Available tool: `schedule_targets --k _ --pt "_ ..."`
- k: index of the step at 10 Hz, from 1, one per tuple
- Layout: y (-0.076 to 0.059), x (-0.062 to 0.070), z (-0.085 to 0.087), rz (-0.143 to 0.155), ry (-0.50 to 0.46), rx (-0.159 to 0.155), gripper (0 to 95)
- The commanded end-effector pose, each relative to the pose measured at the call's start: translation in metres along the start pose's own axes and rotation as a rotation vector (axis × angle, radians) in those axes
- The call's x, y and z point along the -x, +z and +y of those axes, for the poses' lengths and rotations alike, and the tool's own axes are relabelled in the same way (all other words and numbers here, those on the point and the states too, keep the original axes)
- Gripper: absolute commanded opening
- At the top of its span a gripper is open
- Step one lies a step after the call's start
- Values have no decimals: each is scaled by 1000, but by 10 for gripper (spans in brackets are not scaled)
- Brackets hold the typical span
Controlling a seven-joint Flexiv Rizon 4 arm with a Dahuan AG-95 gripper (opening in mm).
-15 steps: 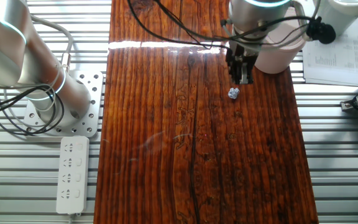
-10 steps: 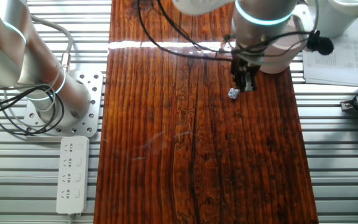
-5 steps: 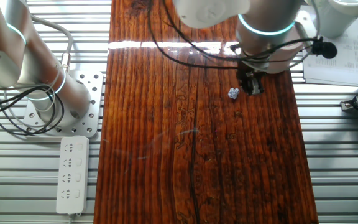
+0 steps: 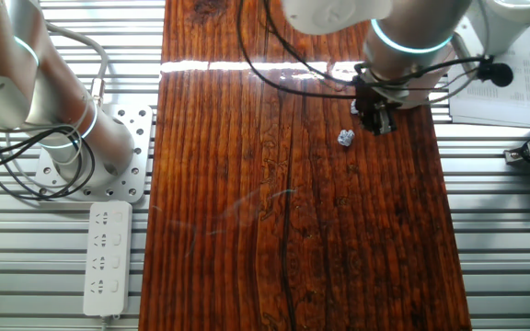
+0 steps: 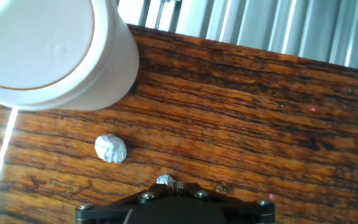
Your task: Put the garbage in the trash can
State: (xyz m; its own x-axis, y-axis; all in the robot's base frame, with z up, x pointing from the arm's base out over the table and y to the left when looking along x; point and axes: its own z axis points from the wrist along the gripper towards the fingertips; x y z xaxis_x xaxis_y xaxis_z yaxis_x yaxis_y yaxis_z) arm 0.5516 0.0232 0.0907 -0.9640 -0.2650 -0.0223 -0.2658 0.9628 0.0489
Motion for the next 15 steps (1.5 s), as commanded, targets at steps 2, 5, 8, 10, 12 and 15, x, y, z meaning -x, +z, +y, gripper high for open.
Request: schedule_targets --k 2,5,8,10,12,15 --pt "7 2 0 11 -11 -30 0" --pt "8 2 -1 15 -4 -30 0" --pt "9 2 -1 13 2 -29 0" --pt "11 4 -1 13 3 -29 0" --pt "11 3 -1 14 -10 -31 0" --pt "11 3 -1 -9 52 -25 0"
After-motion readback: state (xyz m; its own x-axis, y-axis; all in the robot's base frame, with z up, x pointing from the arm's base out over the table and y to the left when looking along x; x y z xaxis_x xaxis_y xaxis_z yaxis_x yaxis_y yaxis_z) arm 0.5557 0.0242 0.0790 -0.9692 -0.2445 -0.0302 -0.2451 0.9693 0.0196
